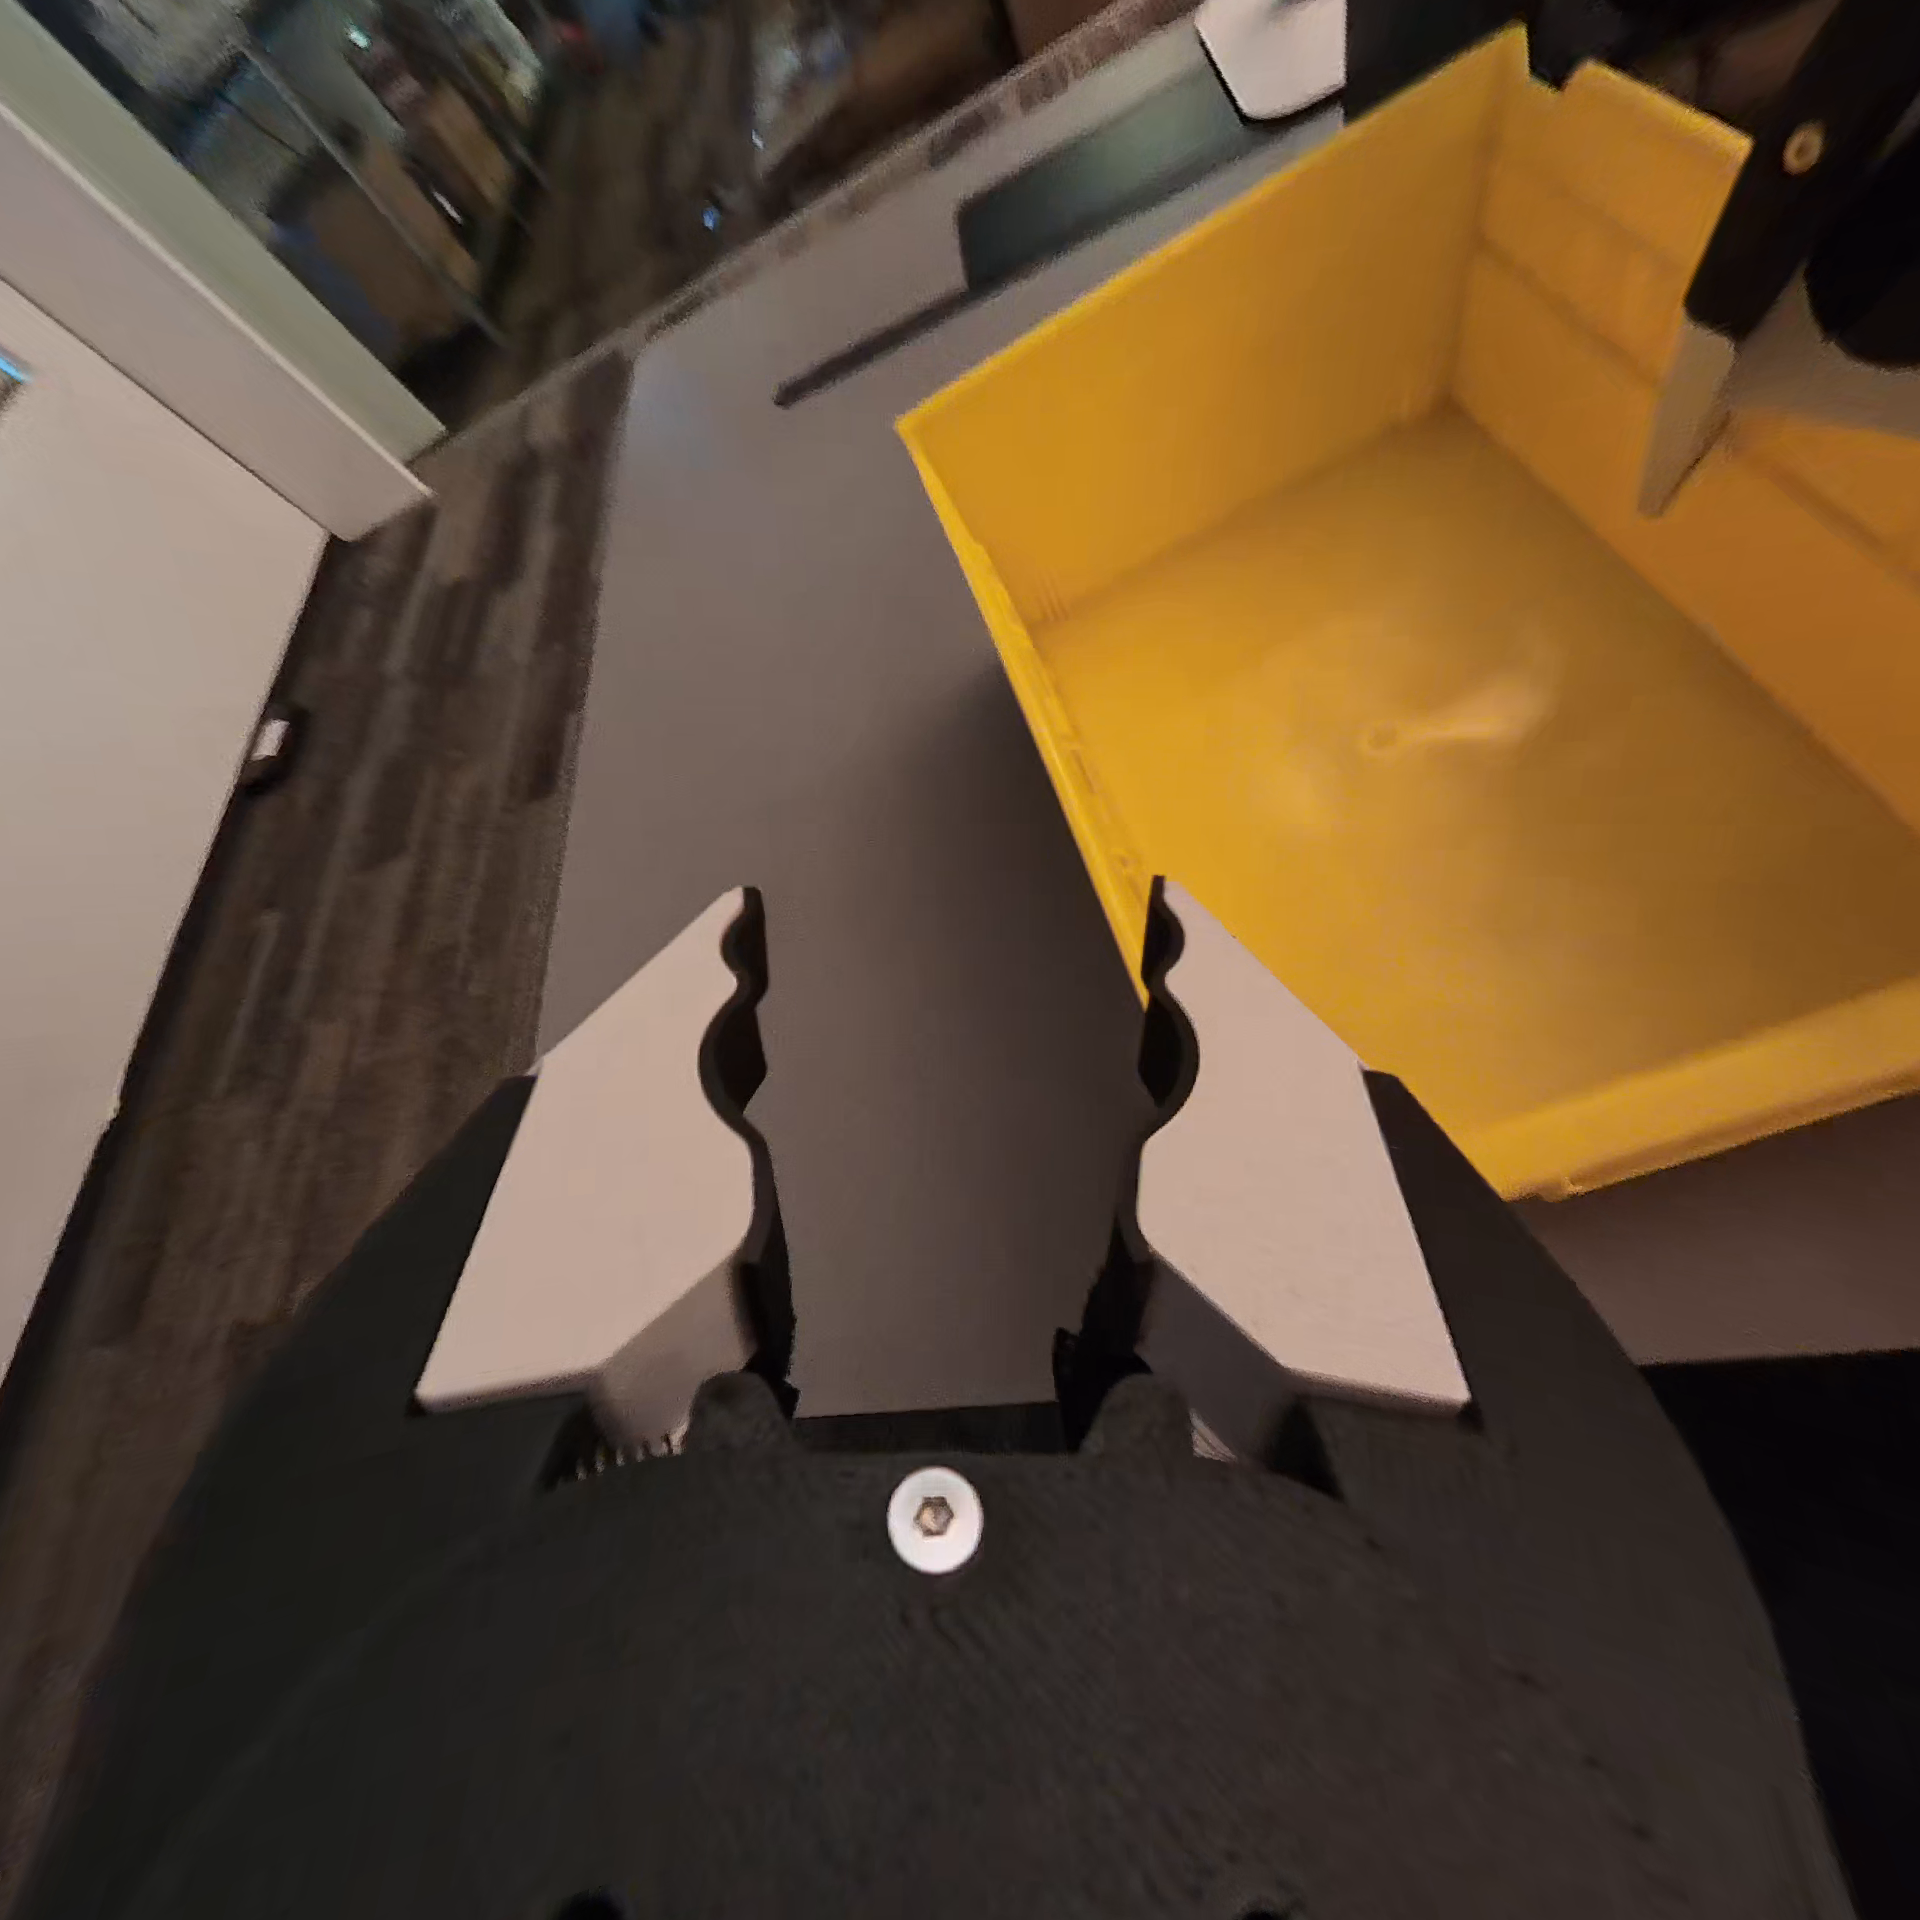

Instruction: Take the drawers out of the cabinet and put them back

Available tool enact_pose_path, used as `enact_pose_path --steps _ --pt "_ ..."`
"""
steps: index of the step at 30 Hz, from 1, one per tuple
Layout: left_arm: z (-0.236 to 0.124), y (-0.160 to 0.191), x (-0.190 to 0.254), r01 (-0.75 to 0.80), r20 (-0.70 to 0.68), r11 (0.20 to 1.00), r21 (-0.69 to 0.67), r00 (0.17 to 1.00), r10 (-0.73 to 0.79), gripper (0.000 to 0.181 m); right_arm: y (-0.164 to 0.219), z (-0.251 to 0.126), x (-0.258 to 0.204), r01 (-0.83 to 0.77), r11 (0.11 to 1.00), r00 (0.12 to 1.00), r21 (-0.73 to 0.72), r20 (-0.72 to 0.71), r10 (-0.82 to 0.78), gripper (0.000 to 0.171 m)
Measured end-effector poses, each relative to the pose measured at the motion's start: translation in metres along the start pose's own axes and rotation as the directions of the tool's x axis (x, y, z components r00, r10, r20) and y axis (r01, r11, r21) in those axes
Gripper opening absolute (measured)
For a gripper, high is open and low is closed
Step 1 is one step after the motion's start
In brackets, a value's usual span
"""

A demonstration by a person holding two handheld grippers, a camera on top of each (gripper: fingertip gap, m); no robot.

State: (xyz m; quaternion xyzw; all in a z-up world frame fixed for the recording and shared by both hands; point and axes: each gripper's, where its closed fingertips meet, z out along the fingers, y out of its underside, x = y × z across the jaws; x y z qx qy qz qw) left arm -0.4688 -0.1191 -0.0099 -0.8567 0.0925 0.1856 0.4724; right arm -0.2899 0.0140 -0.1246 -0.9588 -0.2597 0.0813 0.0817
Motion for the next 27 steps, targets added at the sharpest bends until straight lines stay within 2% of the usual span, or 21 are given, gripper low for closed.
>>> enact_pose_path --steps 1,3,6,10,13,16,19,21,22,24,27 --pt "-0.003 -0.002 -0.003 0.002 0.01 1.0 0.005 1.0 -0.003 0.072 0.001 0.003 0.001 -0.015 1.0 1.0 -0.019 0.02 0.016 0.019" --pt "-0.005 -0.003 -0.007 0.002 0.028 1.0 0.002 1.0 -0.002 0.073 0.006 0.008 -0.004 -0.045 0.997 0.996 -0.061 0.08 0.05 0.009" --pt "-0.004 -0.003 -0.009 -0.007 0.042 1.0 -0.008 0.999 0.007 0.072 0.009 0.007 -0.001 -0.068 0.992 0.993 -0.102 0.093 0.078 0.004" --pt "-0.005 -0.001 -0.005 0.005 0.004 1.0 -0.011 1.0 -0.005 0.073 0.012 0.002 0.0 -0.053 0.981 0.996 -0.185 0.061 0.065 0.004" --pt "-0.01 0.002 -0.012 0.027 -0.003 1.0 -0.013 1.0 -0.027 0.073 0.001 -0.011 -0.008 -0.021 0.98 0.998 -0.196 0.056 0.033 0.002" --pt "-0.024 0.007 -0.024 0.076 -0.029 0.997 -0.007 0.997 -0.076 0.073 -0.009 -0.027 -0.025 0.019 0.978 0.995 -0.205 0.102 0.002 0.002" --pt "-0.052 0.001 -0.051 0.152 0.003 0.986 0.065 0.988 -0.152 0.073 -0.02 -0.06 -0.045 0.085 0.979 0.984 -0.188 0.173 -0.052 0.002" --pt "-0.081 -0.011 -0.081 0.213 0.088 0.957 0.196 0.968 -0.234 0.073 -0.024 -0.092 -0.045 0.119 0.979 0.976 -0.167 0.2 -0.085 0.003" --pt "-0.098 -0.021 -0.087 0.245 0.073 0.929 0.277 0.959 -0.274 0.072 -0.025 -0.111 -0.039 0.133 0.979 0.973 -0.155 0.21 -0.099 0.004" --pt "-0.127 -0.041 -0.081 0.323 -0.061 0.856 0.404 0.943 -0.327 0.069 -0.022 -0.148 -0.014 0.133 0.982 0.974 -0.138 0.199 -0.104 0.002" --pt "-0.144 -0.052 -0.06 0.382 -0.213 0.818 0.431 0.923 -0.319 0.074 -0.002 -0.2 0.056 0.106 0.989 0.986 -0.106 0.139 -0.091 0.002"
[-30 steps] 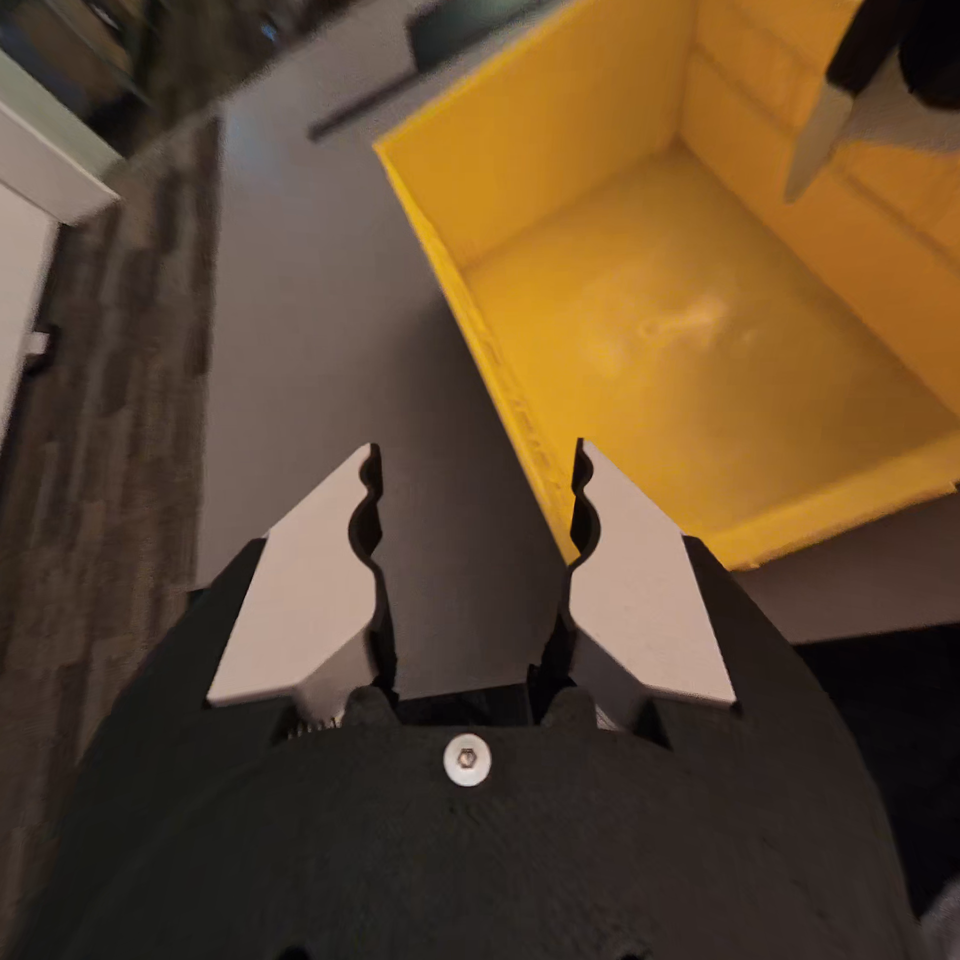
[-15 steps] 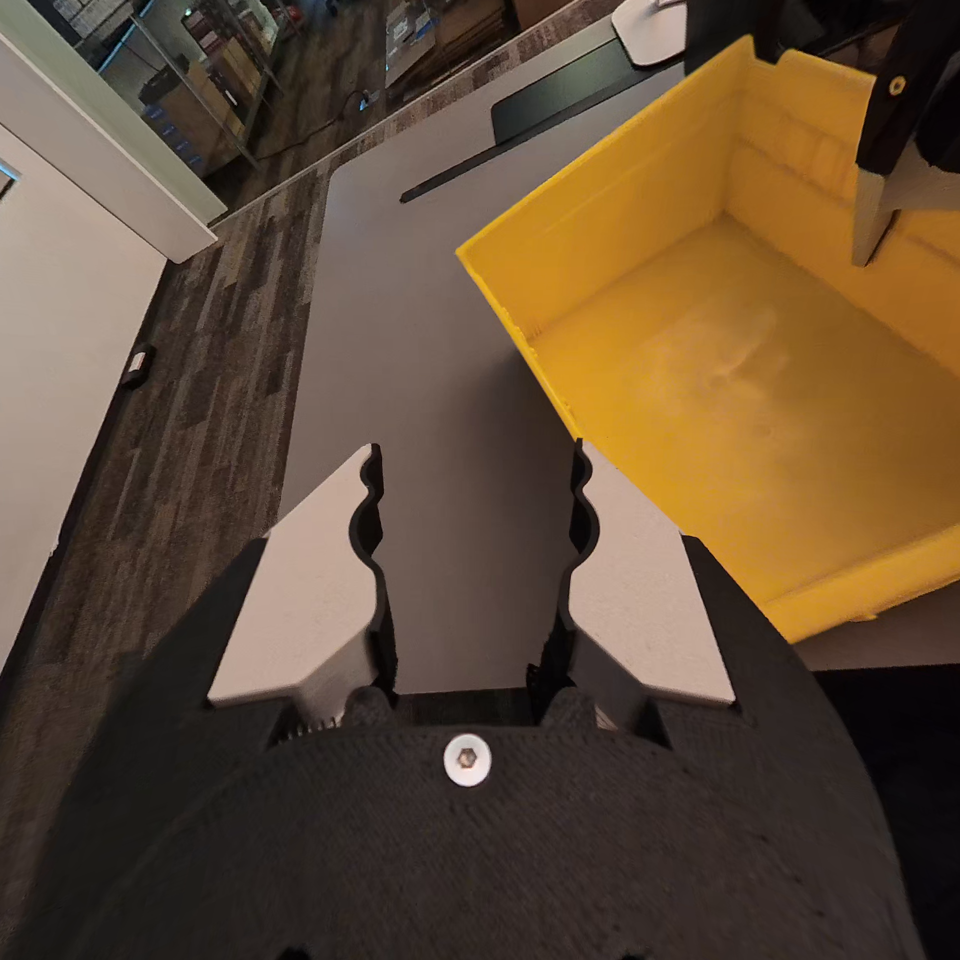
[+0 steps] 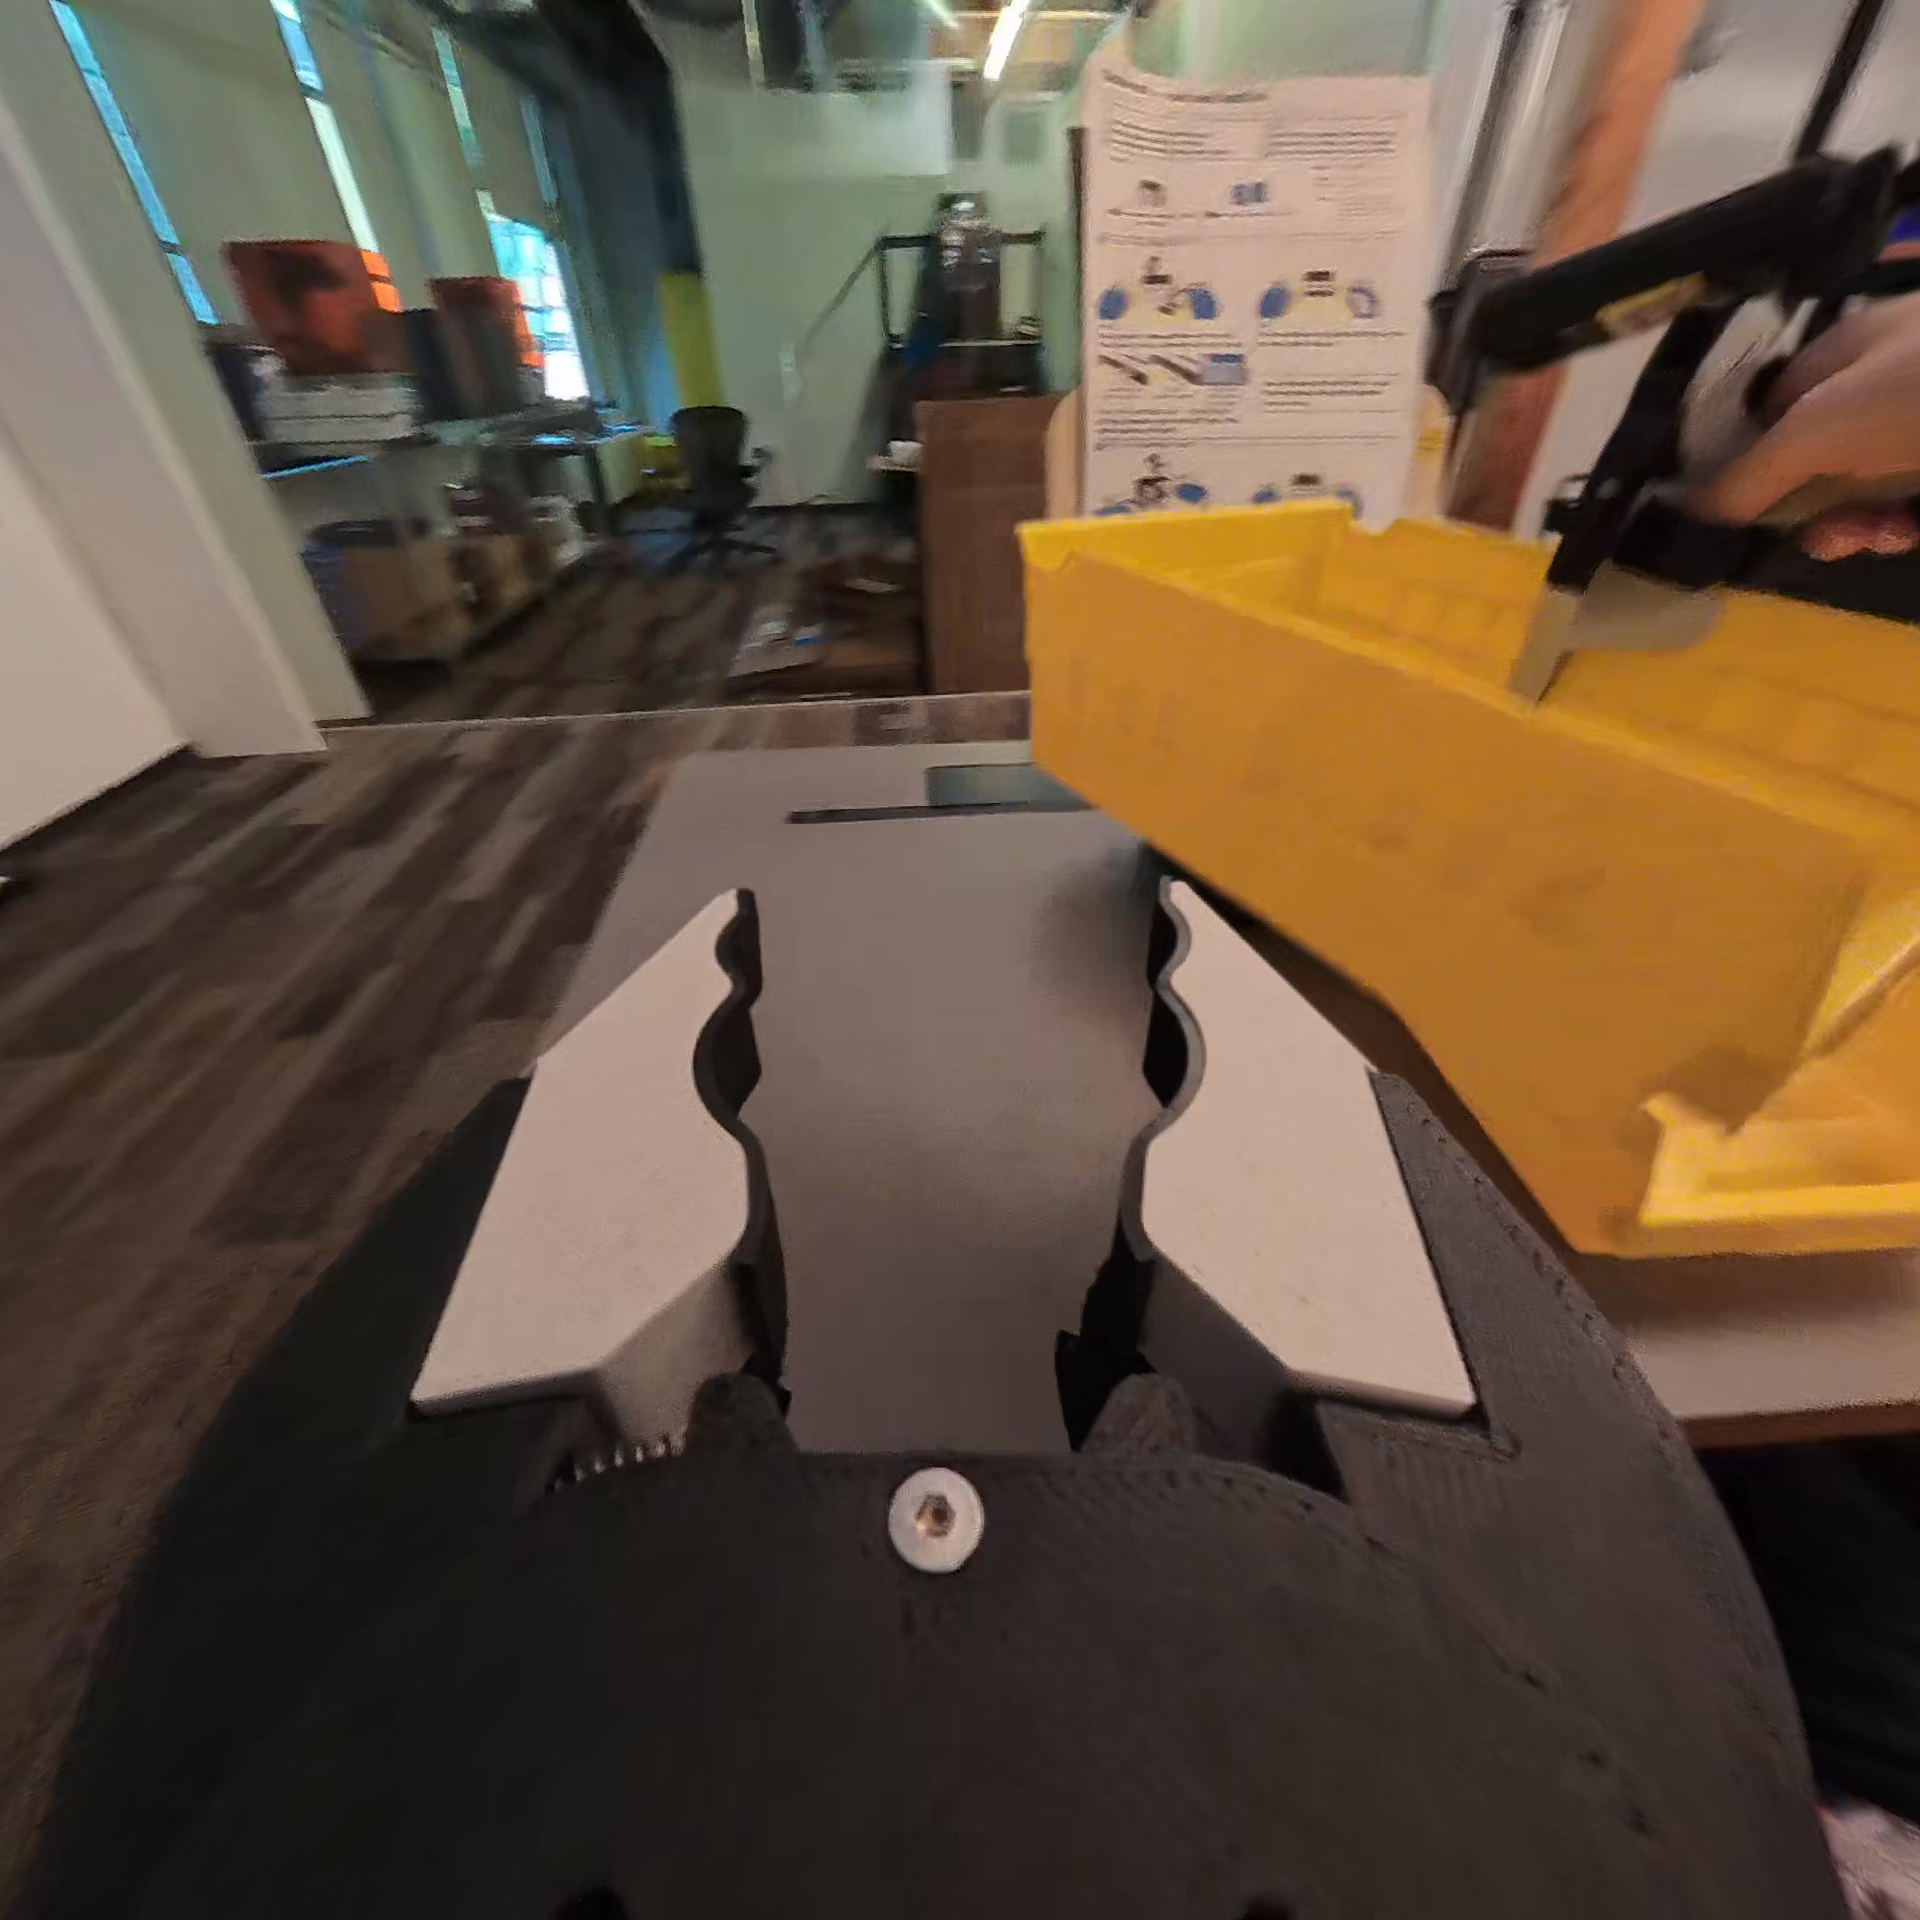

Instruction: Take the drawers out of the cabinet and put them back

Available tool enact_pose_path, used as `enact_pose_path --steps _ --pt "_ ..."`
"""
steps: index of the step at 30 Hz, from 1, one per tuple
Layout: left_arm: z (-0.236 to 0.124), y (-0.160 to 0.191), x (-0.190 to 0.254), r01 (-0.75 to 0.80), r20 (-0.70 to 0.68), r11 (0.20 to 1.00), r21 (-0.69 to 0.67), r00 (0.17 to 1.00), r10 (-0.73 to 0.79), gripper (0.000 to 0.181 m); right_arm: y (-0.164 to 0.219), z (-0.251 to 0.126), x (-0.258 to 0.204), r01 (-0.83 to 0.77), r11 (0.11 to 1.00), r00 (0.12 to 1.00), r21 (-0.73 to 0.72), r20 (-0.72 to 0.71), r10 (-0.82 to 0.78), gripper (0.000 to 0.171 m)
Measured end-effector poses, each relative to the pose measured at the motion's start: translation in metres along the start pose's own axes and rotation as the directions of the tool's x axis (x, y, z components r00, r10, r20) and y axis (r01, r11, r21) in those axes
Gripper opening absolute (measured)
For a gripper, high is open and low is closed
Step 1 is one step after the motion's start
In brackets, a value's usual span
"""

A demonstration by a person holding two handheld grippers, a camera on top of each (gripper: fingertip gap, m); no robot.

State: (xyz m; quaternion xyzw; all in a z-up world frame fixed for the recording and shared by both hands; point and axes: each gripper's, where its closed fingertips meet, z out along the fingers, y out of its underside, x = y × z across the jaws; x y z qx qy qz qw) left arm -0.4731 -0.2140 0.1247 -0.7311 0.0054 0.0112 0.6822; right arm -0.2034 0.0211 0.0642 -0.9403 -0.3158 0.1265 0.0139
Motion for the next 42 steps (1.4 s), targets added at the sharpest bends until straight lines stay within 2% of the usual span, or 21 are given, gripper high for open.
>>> enact_pose_path --steps 3,6,9,13,18,24,28,29,31,32,33,36,39,40,42 --pt "0.016 0.019 0.027 -0.026 -0.086 0.997 -0.076 0.996 0.019 0.077 0.053 -0.046 0.091 -0.106 0.993 0.993 0.059 -0.052 0.109 0.001" --pt "0.045 0.049 0.076 -0.007 -0.262 0.982 -0.187 0.964 -0.043 0.082 0.126 -0.071 0.193 -0.239 0.965 0.967 0.105 -0.064 0.247 0.002" --pt "0.069 0.069 0.119 0.012 -0.38 0.967 -0.253 0.918 -0.111 0.084 0.205 -0.067 0.289 -0.414 0.903 0.907 0.114 -0.028 0.419 0.002" --pt "0.097 0.079 0.15 -0.025 -0.404 0.959 -0.283 0.91 -0.095 0.081 0.283 -0.03 0.379 -0.561 0.824 0.826 0.08 -0.017 0.563 0.003" --pt "0.128 0.078 0.172 -0.062 -0.391 0.945 -0.321 0.917 -0.073 0.081 0.306 0.019 0.443 -0.612 0.788 0.789 0.063 -0.014 0.614 0.004" --pt "0.153 0.078 0.199 -0.126 -0.383 0.928 -0.352 0.923 -0.02 0.082 0.307 0.048 0.485 -0.621 0.783 0.782 0.032 -0.034 0.622 0.007" --pt "0.168 0.096 0.23 -0.12 -0.439 0.899 -0.421 0.894 -0.086 0.084 0.297 0.04 0.501 -0.623 0.77 0.777 0.139 -0.005 0.629 0.01" --pt "0.171 0.103 0.241 -0.109 -0.463 0.887 -0.449 0.877 -0.127 0.087 0.298 0.03 0.506 -0.634 0.752 0.761 0.179 -0.03 0.648 0.023" --pt "0.177 0.117 0.261 -0.106 -0.493 0.856 -0.505 0.85 -0.186 0.096 0.311 0.0 0.517 -0.648 0.717 0.699 0.257 -0.172 0.694 0.049" --pt "0.181 0.125 0.268 -0.126 -0.502 0.844 -0.521 0.845 -0.184 0.1 0.321 -0.018 0.515 -0.647 0.705 0.65 0.289 -0.274 0.709 0.054" --pt "0.186 0.133 0.271 -0.154 -0.502 0.83 -0.536 0.849 -0.166 0.102 0.326 -0.038 0.503 -0.625 0.715 0.615 0.312 -0.368 0.698 0.05" --pt "0.197 0.153 0.279 -0.204 -0.483 0.787 -0.583 0.865 -0.134 0.114 0.317 -0.076 0.422 -0.485 0.824 0.619 0.294 -0.551 0.56 0.041" --pt "0.2 0.166 0.29 -0.186 -0.48 0.737 -0.65 0.852 -0.208 0.112 0.304 -0.077 0.314 -0.303 0.943 0.689 0.141 -0.651 0.319 0.022" --pt "0.2 0.172 0.292 -0.197 -0.477 0.715 -0.671 0.853 -0.213 0.11 0.306 -0.079 0.287 -0.24 0.969 0.662 0.059 -0.72 0.207 0.016" --pt "0.198 0.188 0.291 -0.25 -0.474 0.664 -0.705 0.862 -0.179 0.107 0.291 -0.087 0.243 -0.079 0.996 0.555 -0.048 -0.832 0.004 0.004"
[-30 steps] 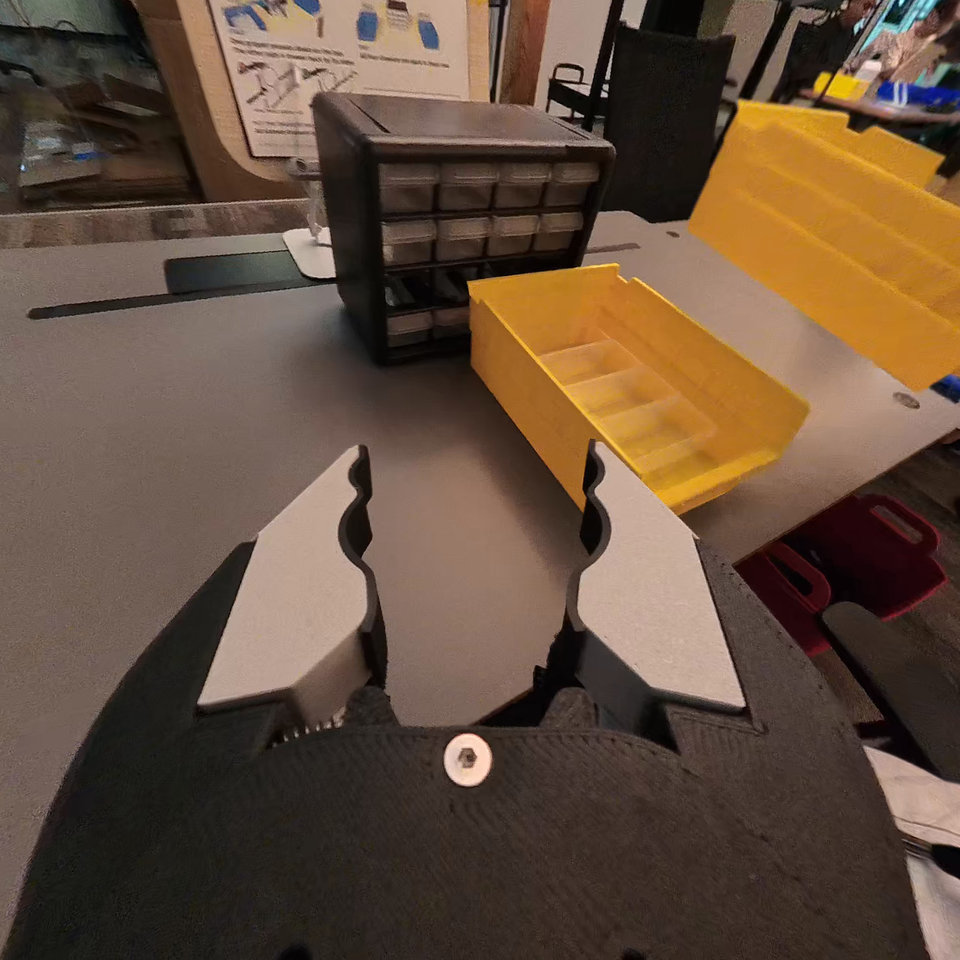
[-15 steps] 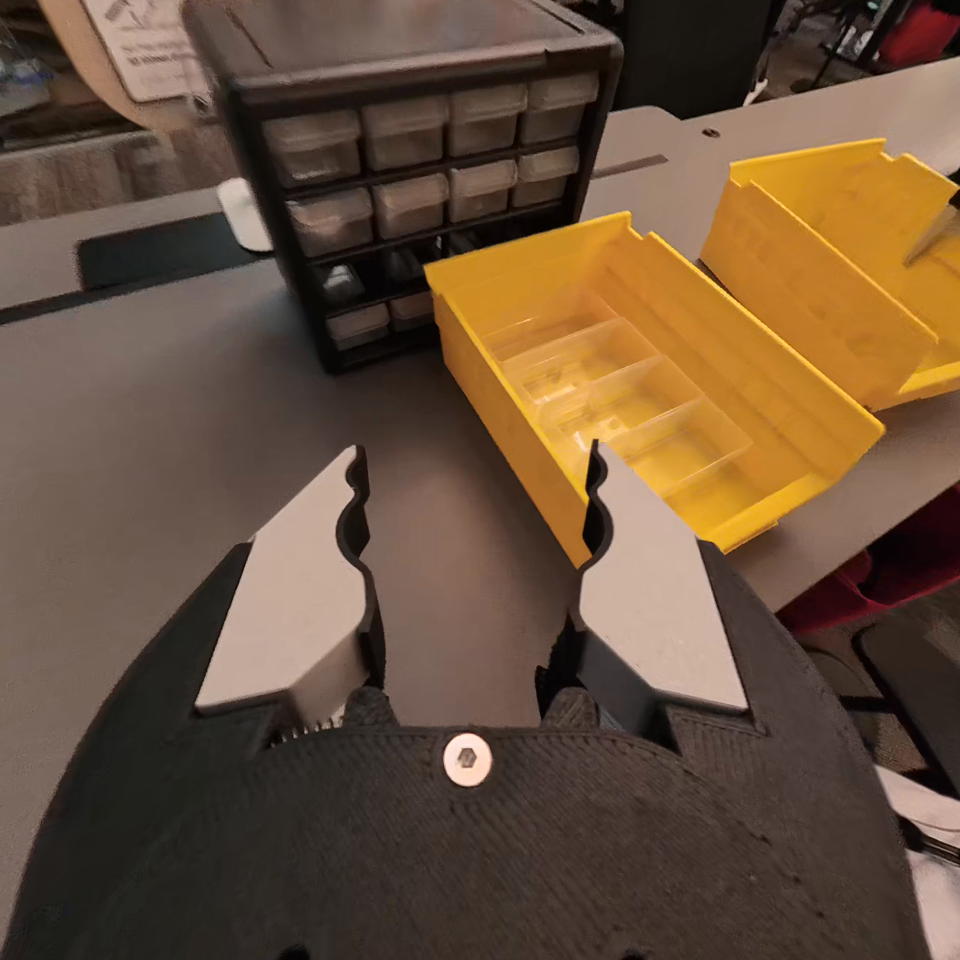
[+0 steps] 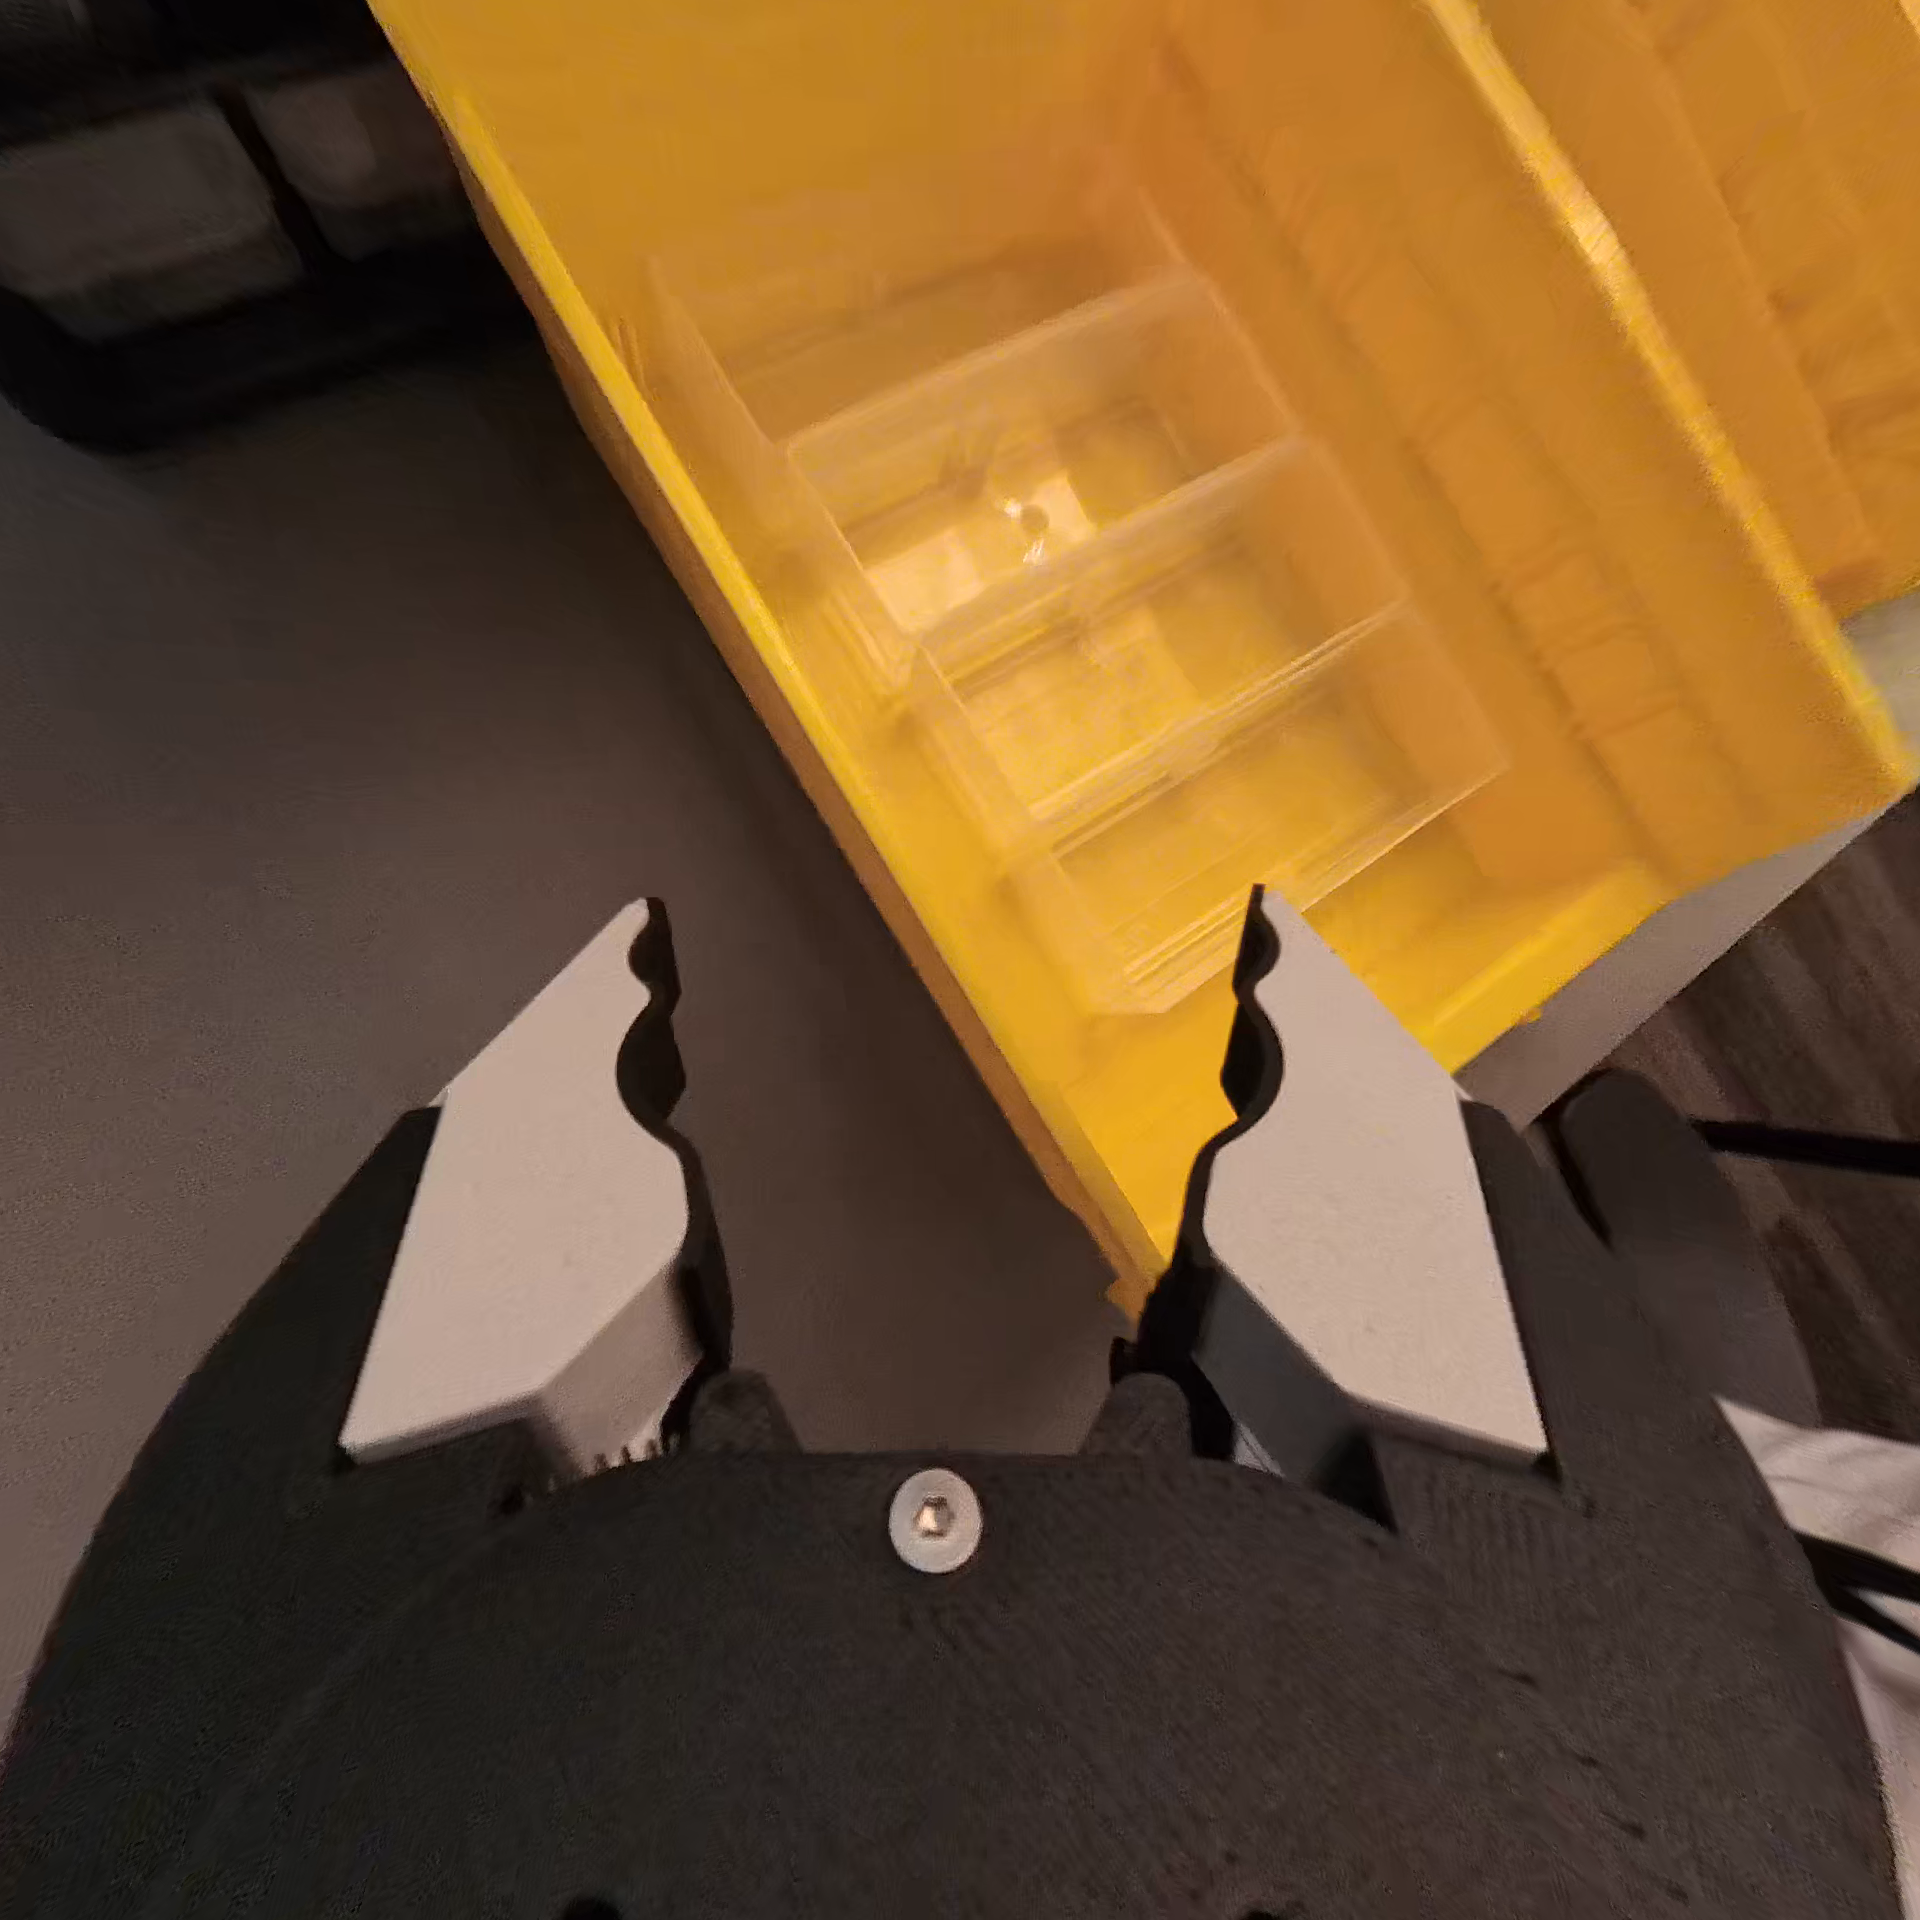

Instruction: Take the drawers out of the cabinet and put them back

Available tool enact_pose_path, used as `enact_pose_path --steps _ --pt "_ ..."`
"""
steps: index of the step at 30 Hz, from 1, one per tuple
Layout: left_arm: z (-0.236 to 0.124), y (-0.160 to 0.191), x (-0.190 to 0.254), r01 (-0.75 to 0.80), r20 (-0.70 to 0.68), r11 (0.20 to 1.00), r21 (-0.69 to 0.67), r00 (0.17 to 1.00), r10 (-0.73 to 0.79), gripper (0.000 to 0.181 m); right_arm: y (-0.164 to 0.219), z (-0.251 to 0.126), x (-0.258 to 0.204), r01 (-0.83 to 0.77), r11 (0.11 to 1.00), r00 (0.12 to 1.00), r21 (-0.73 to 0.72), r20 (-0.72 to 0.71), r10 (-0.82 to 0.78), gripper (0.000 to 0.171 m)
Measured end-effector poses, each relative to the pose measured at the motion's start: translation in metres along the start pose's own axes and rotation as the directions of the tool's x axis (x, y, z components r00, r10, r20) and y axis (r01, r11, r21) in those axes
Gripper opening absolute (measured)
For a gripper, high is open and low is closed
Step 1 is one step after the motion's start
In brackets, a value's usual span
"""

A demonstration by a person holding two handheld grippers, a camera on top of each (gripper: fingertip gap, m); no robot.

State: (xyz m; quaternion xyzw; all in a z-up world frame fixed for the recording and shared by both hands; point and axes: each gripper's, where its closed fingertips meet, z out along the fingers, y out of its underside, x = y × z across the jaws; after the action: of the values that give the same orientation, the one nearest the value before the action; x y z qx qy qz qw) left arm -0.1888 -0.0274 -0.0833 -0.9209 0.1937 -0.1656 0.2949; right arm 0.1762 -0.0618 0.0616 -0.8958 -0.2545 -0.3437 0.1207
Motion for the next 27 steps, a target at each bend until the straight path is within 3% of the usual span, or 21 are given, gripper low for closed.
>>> enact_pose_path --steps 3,5,11,14,18,27 --pt "0.011 0.011 0.008 -0.001 -0.052 0.997 -0.075 0.999 -0.003 0.102 -0.025 -0.044 -0.042 0.218 0.973 0.974 0.069 -0.081 -0.213 0.0" --pt "0.016 0.016 0.018 -0.009 -0.118 0.994 -0.112 0.993 -0.004 0.077 -0.038 -0.061 -0.065 0.339 0.936 0.938 0.092 -0.101 -0.33 0.0" --pt "0.017 0.027 -0.009 -0.085 0.041 0.971 -0.224 0.994 0.097 0.036 -0.03 -0.088 -0.147 0.584 0.79 0.794 0.187 0.071 -0.604 0.0" --pt "0.008 0.03 -0.035 -0.075 0.122 0.97 -0.233 0.987 0.106 0.022 -0.024 -0.079 -0.153 0.62 0.771 0.768 0.145 0.089 -0.635 0.0" --pt "-0.002 0.035 -0.056 0.032 0.095 0.98 -0.197 0.995 -0.014 0.003 -0.022 -0.076 -0.158 0.618 0.778 0.767 0.114 0.129 -0.629 0.0" --pt "-0.033 0.058 -0.1 0.132 0.123 0.979 -0.154 0.986 -0.114 0.003 -0.054 -0.138 -0.196 0.668 0.713 0.717 0.214 0.073 -0.694 0.0"
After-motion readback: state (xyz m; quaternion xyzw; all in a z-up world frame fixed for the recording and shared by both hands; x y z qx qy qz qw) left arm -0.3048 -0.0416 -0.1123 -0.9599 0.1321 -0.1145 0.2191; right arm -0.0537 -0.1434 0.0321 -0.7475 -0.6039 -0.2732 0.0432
